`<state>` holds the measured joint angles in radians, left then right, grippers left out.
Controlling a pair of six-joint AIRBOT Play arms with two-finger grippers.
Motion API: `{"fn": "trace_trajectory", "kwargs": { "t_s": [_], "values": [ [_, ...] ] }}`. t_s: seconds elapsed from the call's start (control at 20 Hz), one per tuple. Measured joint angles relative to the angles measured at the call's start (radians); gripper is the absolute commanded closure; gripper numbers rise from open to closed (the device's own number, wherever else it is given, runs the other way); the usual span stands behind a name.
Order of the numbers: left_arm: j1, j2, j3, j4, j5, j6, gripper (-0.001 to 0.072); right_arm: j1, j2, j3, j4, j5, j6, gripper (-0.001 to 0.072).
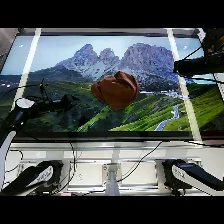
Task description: Fold the clothes and pants, and hang the long-sleeved shirts on hangers.
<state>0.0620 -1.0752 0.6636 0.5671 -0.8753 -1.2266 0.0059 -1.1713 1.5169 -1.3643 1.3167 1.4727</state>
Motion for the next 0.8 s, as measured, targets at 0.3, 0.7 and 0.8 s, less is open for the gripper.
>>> {"fn": "trace_trajectory", "kwargs": {
  "t_s": [0.3,0.7,0.8],
  "values": [
    [0.0,-0.001,-0.003,0.0,0.0,0.0,0.0304,0.0,0.0,0.0,0.0,0.0,0.0,0.0697],
    [0.0,-0.001,-0.004,0.0,0.008,0.0,0.0304,0.0,0.0,0.0,0.0,0.0,0.0,0.0697],
    [0.0,-0.001,-0.007,0.0,0.037,0.0,0.0304,0.0,0.0,-0.001,0.0,-0.001,0.0,0.0698]
  ]
}}
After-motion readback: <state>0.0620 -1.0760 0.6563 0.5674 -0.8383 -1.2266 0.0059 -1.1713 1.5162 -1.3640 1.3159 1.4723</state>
